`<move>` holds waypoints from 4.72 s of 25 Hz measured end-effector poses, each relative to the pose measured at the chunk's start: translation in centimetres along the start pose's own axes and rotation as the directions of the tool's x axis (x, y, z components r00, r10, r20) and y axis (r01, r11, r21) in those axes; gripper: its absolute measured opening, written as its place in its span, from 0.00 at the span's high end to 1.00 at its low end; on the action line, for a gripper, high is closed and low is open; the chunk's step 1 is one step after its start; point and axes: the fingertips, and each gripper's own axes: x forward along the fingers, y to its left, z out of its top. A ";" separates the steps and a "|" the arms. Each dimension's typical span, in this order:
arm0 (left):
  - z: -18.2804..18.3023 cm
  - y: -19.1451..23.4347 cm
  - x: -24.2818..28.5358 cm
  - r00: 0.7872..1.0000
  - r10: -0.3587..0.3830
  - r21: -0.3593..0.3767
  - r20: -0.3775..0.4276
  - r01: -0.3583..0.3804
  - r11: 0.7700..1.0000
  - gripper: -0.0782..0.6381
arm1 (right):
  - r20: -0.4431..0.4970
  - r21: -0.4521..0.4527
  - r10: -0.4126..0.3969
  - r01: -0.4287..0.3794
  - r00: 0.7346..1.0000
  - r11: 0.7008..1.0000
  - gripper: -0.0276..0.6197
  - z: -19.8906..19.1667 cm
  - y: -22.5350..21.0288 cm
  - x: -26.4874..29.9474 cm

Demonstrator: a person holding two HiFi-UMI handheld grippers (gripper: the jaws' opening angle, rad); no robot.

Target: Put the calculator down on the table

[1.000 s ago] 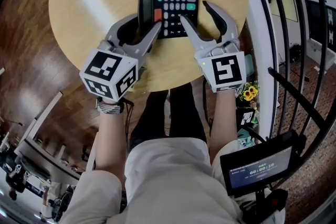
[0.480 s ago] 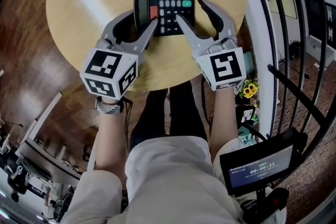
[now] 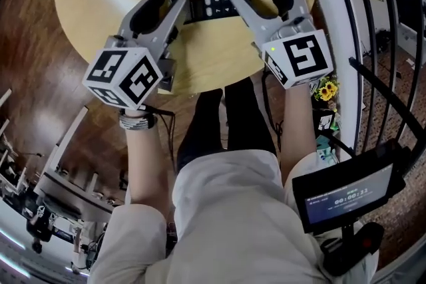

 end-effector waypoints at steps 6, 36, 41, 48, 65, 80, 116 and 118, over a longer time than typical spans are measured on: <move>-1.0 1.8 -1.3 0.998 0.054 -0.015 0.015 -0.054 0.998 0.63 | -0.008 0.016 -0.017 0.017 1.000 1.000 0.59 -1.0 0.4 -0.1; 5.4 -3.9 -5.3 0.990 0.029 0.211 0.141 -0.059 0.976 0.77 | -0.134 -0.022 -0.157 0.155 0.978 0.988 0.71 4.1 1.2 -3.2; 5.4 -4.7 -6.4 0.989 0.033 0.227 0.142 -0.065 0.972 0.78 | -0.133 -0.038 -0.148 0.144 0.980 0.989 0.71 4.6 2.8 -3.7; 5.7 -5.9 -8.8 0.985 0.047 0.284 0.167 -0.094 0.954 0.80 | -0.066 -0.061 -0.145 0.141 0.987 0.988 0.79 7.2 4.9 -5.1; 6.3 -10.2 -14.0 0.957 0.060 0.301 0.285 -0.149 0.942 0.88 | 0.027 -0.098 -0.131 0.133 0.991 0.986 0.91 10.7 8.8 -11.0; 7.7 -15.7 -19.7 0.933 0.008 0.479 0.361 -0.193 0.856 0.88 | 0.152 -0.180 -0.114 0.141 0.982 0.973 0.95 15.9 12.9 -16.0; 10.5 -23.6 -26.2 0.844 -0.036 0.502 0.535 -0.283 0.818 0.88 | 0.365 -0.225 -0.039 0.129 0.930 0.966 0.95 24.9 12.7 -25.0; 10.5 -23.8 -26.2 0.848 -0.035 0.505 0.529 -0.282 0.816 0.88 | 0.367 -0.219 -0.042 0.130 0.929 0.967 0.95 25.0 12.7 -25.1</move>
